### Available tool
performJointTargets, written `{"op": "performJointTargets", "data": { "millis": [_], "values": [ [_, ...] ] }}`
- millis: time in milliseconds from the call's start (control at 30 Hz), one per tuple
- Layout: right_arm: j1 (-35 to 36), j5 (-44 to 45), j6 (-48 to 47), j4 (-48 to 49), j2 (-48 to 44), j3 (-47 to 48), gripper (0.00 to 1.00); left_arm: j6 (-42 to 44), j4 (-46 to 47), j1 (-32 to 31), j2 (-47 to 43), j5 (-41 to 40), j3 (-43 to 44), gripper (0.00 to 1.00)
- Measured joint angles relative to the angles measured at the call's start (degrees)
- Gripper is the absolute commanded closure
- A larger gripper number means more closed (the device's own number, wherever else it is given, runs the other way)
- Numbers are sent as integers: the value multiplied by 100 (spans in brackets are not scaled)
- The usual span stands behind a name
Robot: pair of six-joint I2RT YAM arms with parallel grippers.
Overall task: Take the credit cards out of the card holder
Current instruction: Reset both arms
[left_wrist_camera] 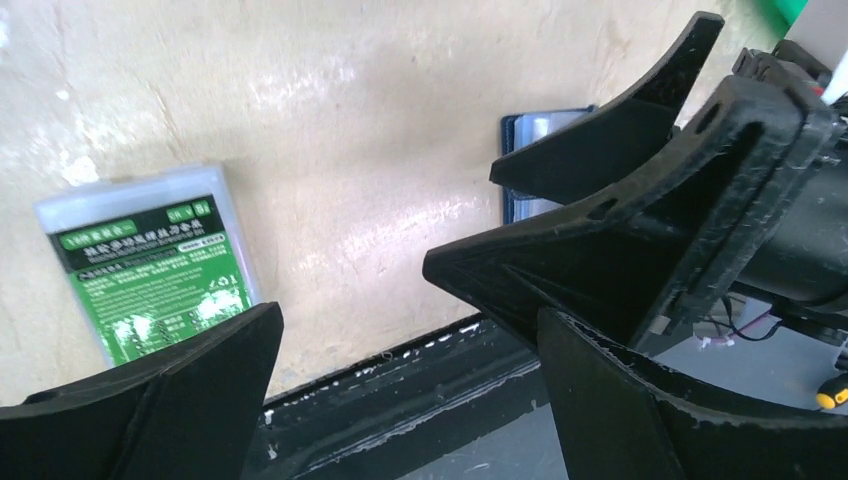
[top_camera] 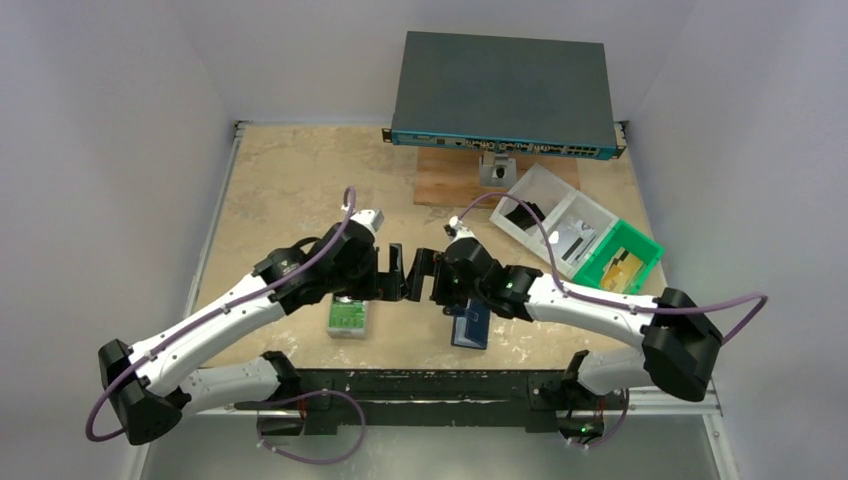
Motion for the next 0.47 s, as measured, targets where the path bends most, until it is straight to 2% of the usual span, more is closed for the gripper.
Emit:
{"op": "performJointTargets", "data": {
  "millis": [267, 467],
  "values": [
    [0, 387, -278, -232, -610, 407, 1, 229, -271, 2, -297, -448, 522, 0],
    [-2, 774, -459, -407, -846, 492, 1, 341, -295, 2, -339, -581, 570, 0]
  ]
}}
